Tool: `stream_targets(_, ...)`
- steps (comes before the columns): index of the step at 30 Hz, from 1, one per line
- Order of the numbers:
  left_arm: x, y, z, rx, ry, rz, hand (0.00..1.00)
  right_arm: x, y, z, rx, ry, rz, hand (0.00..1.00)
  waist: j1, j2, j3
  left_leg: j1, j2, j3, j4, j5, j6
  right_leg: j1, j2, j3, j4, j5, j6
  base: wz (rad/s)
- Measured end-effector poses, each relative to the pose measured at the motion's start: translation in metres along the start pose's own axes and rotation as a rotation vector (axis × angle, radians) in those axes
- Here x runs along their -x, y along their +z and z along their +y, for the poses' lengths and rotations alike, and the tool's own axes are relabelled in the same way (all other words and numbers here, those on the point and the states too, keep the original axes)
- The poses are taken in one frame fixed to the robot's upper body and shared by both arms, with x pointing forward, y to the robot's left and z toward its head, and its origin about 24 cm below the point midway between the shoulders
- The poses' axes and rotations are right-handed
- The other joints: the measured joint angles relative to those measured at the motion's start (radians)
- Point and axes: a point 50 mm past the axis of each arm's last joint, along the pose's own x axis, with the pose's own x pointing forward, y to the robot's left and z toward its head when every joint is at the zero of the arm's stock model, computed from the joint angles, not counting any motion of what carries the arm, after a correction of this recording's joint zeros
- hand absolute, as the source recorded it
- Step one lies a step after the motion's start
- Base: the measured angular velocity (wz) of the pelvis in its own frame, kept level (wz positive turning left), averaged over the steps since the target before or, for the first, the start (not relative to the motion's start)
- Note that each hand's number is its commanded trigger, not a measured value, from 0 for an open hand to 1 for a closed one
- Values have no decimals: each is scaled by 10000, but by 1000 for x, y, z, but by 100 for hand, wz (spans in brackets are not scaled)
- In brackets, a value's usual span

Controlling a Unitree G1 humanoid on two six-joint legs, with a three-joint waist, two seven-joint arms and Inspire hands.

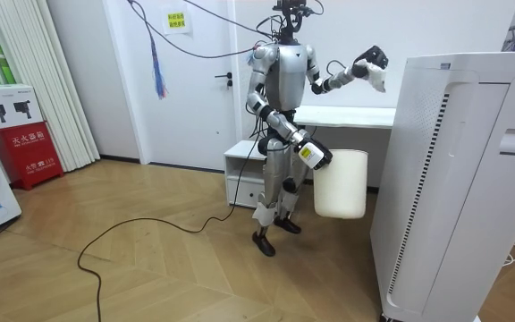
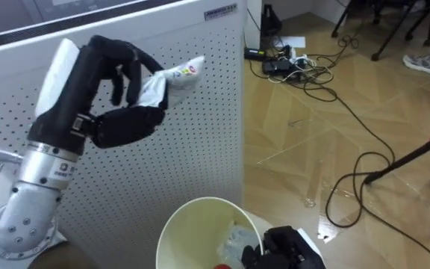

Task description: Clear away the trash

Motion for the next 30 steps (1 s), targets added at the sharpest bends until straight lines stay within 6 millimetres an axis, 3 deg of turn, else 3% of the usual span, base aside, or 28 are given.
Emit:
stream_targets(7,38,-20,-31,908,-1883,1350,100,-1,2,-1,32,-93,-172,100,80,-223,45,-176,-14,-68,119,8,14,-87,-28,-122,-4,-6,10,3)
stream_targets(19,69,-63,-59,1214,-4442,3560,100,-17,22,-6,285,-86,-574,100,7,-256,73,-1167,-97,-245,387,122,156,-920,-213,-393,194,-3,11,6)
stream_targets(26,88,-78,-78,1441,-5476,4514,100,-18,10,-1,553,130,-179,100,-100,-237,82,-1252,-93,-298,442,123,154,-904,-206,-438,154,-4,12,3)
stream_targets(27,91,-77,-81,1520,-5704,4544,86,-18,7,-1,565,136,-97,100,-146,-234,83,-1296,-99,-322,442,123,154,-928,-209,-435,137,-4,12,4)
stream_targets(28,93,-76,-85,1596,-5881,4545,17,-18,6,-1,567,120,-45,100,-146,-234,83,-1323,-101,-320,436,123,154,-969,-210,-426,137,-4,12,0)
stream_targets(29,94,-76,-86,1633,-5957,4542,0,-18,6,-1,568,115,-45,100,-150,-234,83,-1343,-102,-319,435,123,154,-995,-210,-424,137,-4,12,-4)
stream_targets(30,94,-75,-87,1686,-6064,4520,0,-18,6,-2,580,105,-64,100,-159,-234,83,-1400,-102,-317,436,123,154,-1061,-209,-421,137,-4,12,0)
